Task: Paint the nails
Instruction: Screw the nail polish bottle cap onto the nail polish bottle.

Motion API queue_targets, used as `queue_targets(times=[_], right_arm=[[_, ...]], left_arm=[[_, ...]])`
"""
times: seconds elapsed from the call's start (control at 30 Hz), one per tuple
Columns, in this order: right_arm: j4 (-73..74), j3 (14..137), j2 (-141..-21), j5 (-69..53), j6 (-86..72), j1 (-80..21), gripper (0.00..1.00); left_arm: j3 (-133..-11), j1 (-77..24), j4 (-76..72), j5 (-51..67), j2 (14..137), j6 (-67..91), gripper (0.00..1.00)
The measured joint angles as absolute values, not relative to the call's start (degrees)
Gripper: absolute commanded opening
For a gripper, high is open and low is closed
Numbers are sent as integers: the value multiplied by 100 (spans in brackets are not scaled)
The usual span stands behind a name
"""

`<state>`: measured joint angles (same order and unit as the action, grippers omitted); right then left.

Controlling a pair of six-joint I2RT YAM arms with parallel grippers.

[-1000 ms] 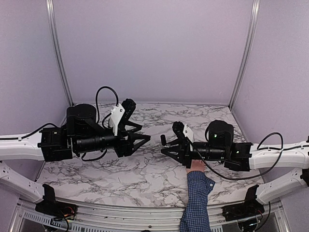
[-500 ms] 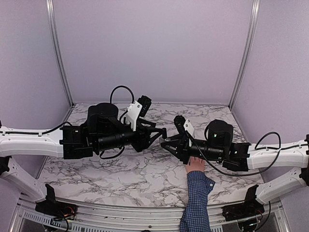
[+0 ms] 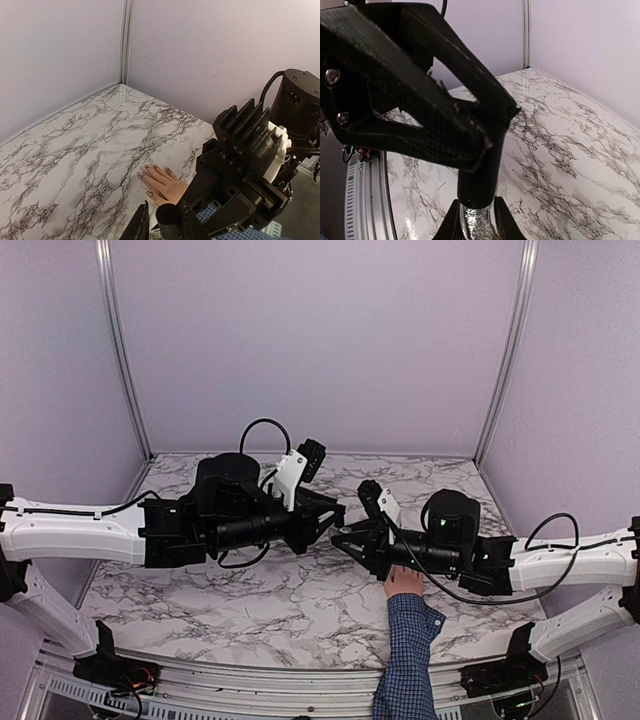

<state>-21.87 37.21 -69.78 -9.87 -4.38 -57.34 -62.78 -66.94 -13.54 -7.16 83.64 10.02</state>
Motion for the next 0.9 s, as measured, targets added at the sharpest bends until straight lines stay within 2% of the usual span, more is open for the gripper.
queue_targets(times=[0.6,0.9], right_arm=[[-1942,3723,-6869,-1149,-257,-5736,0],[-1667,3723,-6632,-1796,62,-5734,0]], left_arm=[[-6165,-6674,-1498,-242,8357,945,0],[-5826,-6672,-1841,491,8112,631,0]])
